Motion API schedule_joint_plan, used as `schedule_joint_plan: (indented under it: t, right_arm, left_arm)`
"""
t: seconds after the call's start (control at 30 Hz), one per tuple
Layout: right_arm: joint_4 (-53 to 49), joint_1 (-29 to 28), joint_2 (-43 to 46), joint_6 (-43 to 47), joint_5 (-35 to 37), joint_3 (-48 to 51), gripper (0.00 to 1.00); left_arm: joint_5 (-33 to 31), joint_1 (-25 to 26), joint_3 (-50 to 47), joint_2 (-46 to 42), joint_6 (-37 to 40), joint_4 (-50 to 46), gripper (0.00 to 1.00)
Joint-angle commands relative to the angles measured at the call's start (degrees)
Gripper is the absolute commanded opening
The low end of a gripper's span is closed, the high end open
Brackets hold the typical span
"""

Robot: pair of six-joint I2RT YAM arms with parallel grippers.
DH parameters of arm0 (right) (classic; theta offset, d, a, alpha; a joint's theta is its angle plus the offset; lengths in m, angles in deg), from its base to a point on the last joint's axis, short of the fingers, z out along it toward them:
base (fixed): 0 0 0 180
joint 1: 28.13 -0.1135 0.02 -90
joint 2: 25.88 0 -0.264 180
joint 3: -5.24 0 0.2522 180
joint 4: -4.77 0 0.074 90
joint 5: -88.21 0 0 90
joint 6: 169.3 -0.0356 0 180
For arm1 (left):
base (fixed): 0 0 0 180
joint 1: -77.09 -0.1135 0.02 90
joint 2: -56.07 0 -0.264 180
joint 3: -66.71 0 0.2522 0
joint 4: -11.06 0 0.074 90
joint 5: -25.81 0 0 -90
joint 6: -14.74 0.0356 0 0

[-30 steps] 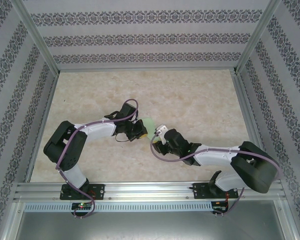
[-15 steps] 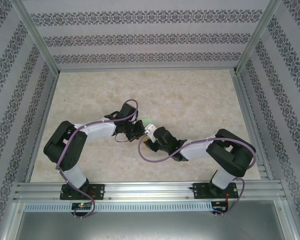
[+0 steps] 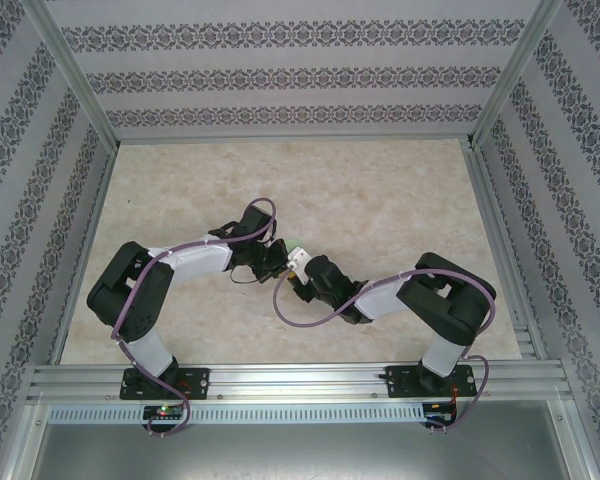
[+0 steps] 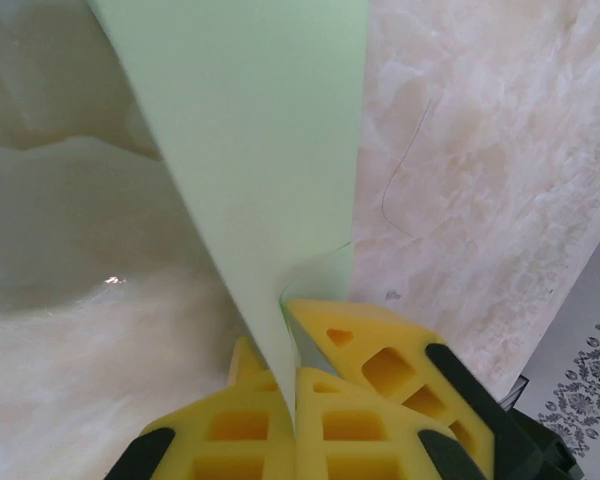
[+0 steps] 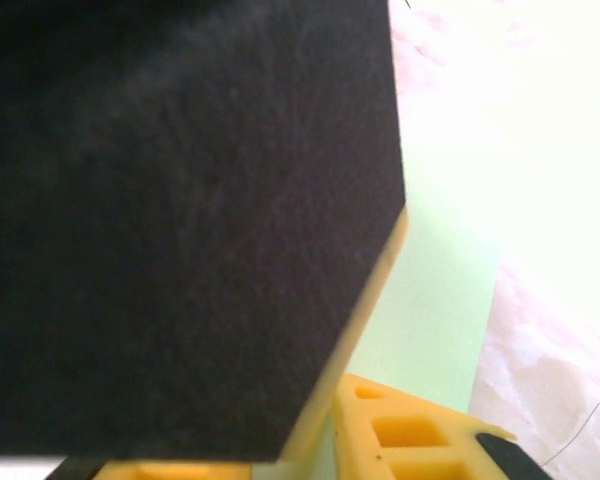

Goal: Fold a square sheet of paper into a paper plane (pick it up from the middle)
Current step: Fold the wing for the fifth time at the center of the table.

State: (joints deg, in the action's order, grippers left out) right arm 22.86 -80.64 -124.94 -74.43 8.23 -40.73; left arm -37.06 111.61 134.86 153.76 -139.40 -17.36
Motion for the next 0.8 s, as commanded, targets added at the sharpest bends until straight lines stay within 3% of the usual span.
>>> schedule_joint_plan:
  t: [0.0, 0.17, 0.37, 0.77]
  right_arm:
    - [3.96, -0.26, -0.51, -0.08, 1.48, 0.98, 0.2]
    - [4.4, 0.12, -0.69, -0.68, 1.12, 1.53, 0.11]
    - [5.14, 0.76, -0.34, -1.93, -0.85, 2.39, 0.07]
    - [4.98, 4.95, -0.95, -10.45, -14.99, 0.94, 0.0]
  left_arm:
    - [0.23, -0.46, 0.95, -1.36, -1.16, -1.51, 0.09]
    - [1.0, -1.69, 0.44, -2.46, -1.79, -1.29, 0.15]
    - [0.44, -4.97, 0.07, -5.25, -0.26, -3.85, 0.25]
    - [-2.39, -10.53, -2.84, -10.98, 4.36, -6.13, 0.35]
